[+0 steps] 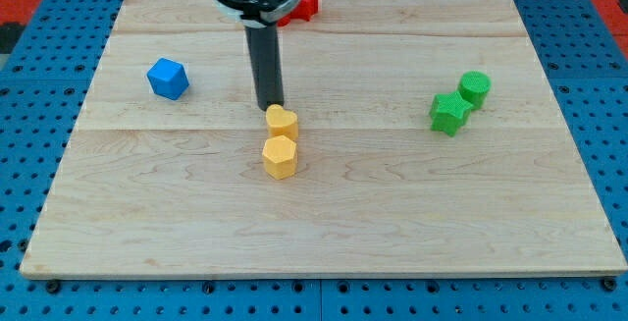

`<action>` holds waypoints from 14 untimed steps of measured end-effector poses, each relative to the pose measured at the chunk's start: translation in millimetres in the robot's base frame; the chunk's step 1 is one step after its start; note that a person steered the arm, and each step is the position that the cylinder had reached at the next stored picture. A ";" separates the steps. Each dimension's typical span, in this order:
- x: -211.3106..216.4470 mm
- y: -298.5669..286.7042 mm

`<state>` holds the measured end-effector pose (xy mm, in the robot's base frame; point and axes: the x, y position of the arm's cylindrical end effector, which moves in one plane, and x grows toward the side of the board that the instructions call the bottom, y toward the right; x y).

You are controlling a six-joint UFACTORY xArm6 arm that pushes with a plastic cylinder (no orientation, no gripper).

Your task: Move blue cube at top left corner of the board

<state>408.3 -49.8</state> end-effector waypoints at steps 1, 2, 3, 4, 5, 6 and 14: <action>0.0 -1.0; -11.3 -10.0; -39.1 -9.9; -49.7 -21.9; -41.8 -55.1; -40.8 -73.4; -58.6 -160.1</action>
<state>349.8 -209.9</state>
